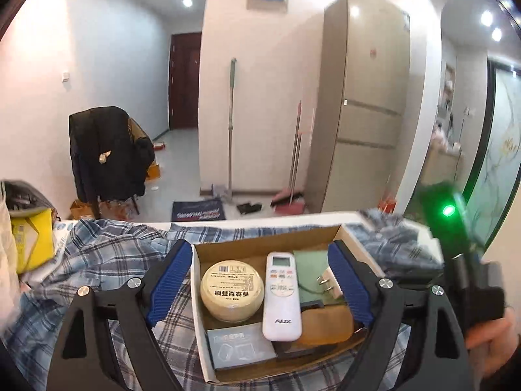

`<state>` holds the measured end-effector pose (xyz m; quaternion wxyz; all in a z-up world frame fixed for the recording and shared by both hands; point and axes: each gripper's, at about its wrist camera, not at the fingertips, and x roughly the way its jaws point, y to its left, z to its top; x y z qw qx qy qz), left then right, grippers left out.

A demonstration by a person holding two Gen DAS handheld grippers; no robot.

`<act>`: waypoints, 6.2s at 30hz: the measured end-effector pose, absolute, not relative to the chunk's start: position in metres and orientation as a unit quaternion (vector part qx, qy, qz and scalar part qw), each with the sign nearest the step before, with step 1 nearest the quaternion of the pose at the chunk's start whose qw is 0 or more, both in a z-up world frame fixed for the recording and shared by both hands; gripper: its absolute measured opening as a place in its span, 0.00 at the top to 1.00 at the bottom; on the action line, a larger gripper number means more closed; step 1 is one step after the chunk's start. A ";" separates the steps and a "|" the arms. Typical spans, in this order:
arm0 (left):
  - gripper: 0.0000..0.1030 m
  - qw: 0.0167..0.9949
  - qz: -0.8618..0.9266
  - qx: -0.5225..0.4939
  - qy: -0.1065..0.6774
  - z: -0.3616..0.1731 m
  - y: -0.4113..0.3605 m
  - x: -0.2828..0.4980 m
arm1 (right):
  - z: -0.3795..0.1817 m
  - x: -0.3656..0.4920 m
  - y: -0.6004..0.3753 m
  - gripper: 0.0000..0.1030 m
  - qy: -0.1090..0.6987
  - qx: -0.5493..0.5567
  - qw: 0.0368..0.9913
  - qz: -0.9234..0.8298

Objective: Organize rigid objects

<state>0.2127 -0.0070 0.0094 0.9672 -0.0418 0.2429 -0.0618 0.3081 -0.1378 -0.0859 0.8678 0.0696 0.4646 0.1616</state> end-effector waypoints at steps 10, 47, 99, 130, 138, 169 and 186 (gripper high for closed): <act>0.15 0.974 -0.066 -0.046 0.213 0.000 0.007 0.209 | -0.099 0.313 -0.129 0.92 0.470 0.048 0.868 0.153; 0.00 0.999 -0.037 -0.015 0.005 0.056 -0.004 -0.004 | -0.005 0.101 -0.181 0.67 0.202 0.058 0.967 0.145; 0.00 0.999 -0.031 0.013 0.023 0.001 0.001 0.011 | -0.042 0.067 -0.172 0.00 0.027 0.011 0.993 0.112; 0.00 0.999 -0.030 0.026 0.018 0.000 0.000 0.011 | -0.042 0.071 -0.174 0.00 0.038 0.009 0.993 0.109; 0.00 0.999 -0.033 0.031 0.020 -0.003 -0.002 0.016 | -0.042 0.072 -0.174 0.00 0.039 0.009 0.993 0.110; 0.00 0.999 -0.034 0.028 0.023 -0.004 0.001 0.016 | -0.042 0.074 -0.178 0.00 0.045 0.008 0.993 0.111; 0.00 0.999 -0.036 0.030 0.023 -0.004 0.004 0.018 | -0.041 0.074 -0.178 0.00 0.045 0.007 0.993 0.111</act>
